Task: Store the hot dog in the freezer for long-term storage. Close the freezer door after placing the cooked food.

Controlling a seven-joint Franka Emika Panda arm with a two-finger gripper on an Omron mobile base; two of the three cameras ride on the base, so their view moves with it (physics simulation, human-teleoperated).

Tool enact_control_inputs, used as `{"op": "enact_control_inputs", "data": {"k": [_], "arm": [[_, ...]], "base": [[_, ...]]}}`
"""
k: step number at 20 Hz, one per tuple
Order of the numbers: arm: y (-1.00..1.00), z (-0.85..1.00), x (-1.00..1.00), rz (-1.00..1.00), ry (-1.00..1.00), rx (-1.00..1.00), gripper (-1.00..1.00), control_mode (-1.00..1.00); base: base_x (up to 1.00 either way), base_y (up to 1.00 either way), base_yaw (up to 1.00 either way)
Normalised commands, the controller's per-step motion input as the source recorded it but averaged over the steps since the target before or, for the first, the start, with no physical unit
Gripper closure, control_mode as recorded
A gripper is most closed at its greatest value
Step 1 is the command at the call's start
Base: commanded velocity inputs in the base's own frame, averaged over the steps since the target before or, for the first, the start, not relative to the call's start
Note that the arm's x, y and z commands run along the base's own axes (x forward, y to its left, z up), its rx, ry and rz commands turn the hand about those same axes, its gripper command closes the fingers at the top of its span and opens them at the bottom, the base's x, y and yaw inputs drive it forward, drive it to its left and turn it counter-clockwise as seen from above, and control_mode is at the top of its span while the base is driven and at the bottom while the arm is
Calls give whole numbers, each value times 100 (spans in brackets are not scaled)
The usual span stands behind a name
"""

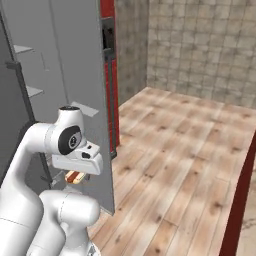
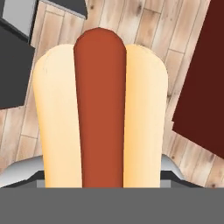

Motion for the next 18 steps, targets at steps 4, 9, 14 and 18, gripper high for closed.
{"op": "enact_control_inputs", "data": {"k": [4,9,14,18], "arm": [[0,0,0,0,0,0,100,100],[0,0,0,0,0,0,100,100],[0,0,0,0,0,0,100,100],[0,0,0,0,0,0,100,100]], "base": [[8,8,49],[6,31,37],[28,21,41],[29,14,39]]}}
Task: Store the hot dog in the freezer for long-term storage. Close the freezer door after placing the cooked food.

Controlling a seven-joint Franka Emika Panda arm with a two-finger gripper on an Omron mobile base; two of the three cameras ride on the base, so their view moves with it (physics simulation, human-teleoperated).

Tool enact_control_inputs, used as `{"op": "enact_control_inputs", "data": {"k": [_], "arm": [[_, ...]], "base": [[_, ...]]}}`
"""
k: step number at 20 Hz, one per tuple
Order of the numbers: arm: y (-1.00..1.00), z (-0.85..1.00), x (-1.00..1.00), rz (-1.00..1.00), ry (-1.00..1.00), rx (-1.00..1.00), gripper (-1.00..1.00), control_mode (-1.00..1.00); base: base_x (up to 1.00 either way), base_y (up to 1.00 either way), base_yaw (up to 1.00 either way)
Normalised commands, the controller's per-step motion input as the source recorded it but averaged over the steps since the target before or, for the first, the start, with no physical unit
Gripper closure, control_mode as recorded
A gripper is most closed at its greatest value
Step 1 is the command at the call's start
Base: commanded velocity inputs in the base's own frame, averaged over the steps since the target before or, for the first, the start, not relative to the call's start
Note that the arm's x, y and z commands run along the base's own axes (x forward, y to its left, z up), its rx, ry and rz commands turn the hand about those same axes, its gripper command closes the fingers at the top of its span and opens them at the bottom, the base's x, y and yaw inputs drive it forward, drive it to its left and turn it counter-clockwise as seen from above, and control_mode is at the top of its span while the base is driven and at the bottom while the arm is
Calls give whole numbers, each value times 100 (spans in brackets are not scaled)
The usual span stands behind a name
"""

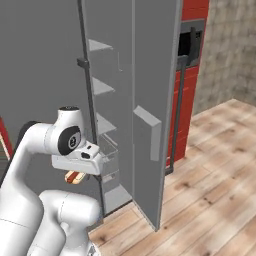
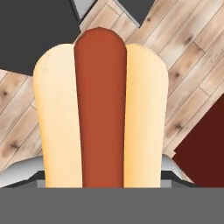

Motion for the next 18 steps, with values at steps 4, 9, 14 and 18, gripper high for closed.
{"op": "enact_control_inputs", "data": {"k": [4,9,14,18], "arm": [[0,0,0,0,0,0,100,100],[0,0,0,0,0,0,100,100],[0,0,0,0,0,0,100,100],[0,0,0,0,0,0,100,100]], "base": [[33,-2,41],[38,-11,46],[16,-23,40],[15,-32,32]]}}
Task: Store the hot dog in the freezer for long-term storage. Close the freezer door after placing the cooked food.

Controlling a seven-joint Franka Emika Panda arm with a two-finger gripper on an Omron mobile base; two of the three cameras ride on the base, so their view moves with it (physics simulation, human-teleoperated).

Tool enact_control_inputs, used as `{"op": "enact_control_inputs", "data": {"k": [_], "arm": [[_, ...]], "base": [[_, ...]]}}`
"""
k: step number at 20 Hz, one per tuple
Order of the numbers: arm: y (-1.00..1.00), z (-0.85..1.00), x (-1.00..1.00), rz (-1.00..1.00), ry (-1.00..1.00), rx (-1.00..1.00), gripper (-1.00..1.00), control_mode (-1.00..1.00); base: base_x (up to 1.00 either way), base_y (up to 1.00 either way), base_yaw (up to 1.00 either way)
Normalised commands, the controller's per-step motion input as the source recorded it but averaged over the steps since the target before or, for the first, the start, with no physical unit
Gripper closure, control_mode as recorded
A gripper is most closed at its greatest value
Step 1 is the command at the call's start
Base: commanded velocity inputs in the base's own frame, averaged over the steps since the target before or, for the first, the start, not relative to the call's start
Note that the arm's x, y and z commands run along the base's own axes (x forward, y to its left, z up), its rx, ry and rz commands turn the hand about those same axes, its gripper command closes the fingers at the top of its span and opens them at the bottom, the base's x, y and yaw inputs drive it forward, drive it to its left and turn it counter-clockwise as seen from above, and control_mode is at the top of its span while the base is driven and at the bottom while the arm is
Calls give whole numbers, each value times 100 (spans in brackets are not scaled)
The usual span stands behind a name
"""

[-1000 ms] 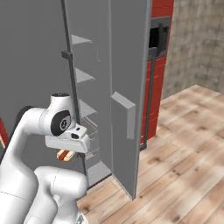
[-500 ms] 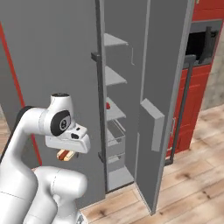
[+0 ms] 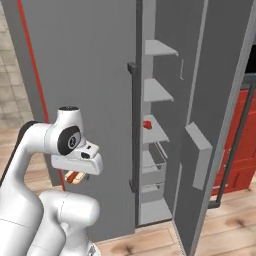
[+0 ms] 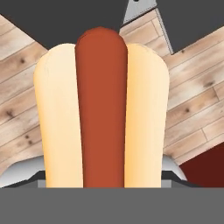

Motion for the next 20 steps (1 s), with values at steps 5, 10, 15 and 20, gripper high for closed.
{"op": "enact_control_inputs", "data": {"k": [5,10,15,20], "arm": [[0,0,0,0,0,0,100,100],[0,0,0,0,0,0,100,100],[0,0,0,0,0,0,100,100],[0,0,0,0,0,0,100,100]], "base": [[7,-47,3],[14,-60,0],[16,-55,1],[27,-65,10]]}}
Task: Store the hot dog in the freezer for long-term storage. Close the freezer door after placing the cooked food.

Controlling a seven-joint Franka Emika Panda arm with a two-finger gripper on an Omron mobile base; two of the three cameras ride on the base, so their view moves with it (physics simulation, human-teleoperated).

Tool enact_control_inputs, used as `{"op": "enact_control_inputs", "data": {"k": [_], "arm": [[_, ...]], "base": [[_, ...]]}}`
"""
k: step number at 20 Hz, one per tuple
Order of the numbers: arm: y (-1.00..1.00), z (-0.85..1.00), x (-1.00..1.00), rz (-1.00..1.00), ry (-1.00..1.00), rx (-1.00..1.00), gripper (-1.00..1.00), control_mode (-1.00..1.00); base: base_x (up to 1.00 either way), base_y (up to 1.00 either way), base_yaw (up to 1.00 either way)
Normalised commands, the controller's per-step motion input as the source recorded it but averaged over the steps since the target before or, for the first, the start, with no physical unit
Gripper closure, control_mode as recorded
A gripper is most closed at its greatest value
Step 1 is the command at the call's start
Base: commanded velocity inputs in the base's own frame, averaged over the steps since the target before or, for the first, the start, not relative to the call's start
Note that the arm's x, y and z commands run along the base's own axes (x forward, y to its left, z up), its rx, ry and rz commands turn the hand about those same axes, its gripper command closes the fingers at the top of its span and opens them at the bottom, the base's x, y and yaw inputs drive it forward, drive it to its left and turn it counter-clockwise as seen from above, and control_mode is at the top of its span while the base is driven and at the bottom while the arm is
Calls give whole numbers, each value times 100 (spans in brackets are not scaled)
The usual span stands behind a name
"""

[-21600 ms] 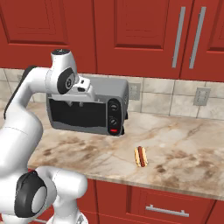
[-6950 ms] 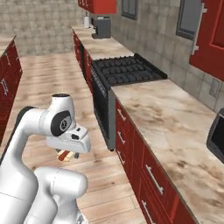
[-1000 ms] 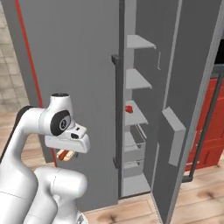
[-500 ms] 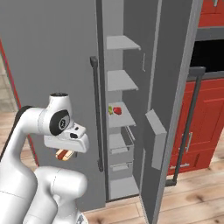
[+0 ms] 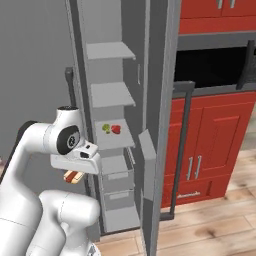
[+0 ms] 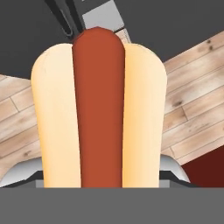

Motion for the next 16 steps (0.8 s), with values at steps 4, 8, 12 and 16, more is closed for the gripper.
{"op": "enact_control_inputs", "data": {"k": [4,8,12,16], "arm": [[0,0,0,0,0,0,100,100],[0,0,0,0,0,0,100,100],[0,0,0,0,0,0,100,100],[0,0,0,0,0,0,100,100]], "base": [[18,-49,8],[13,-2,8],[12,3,8],[15,6,9]]}}
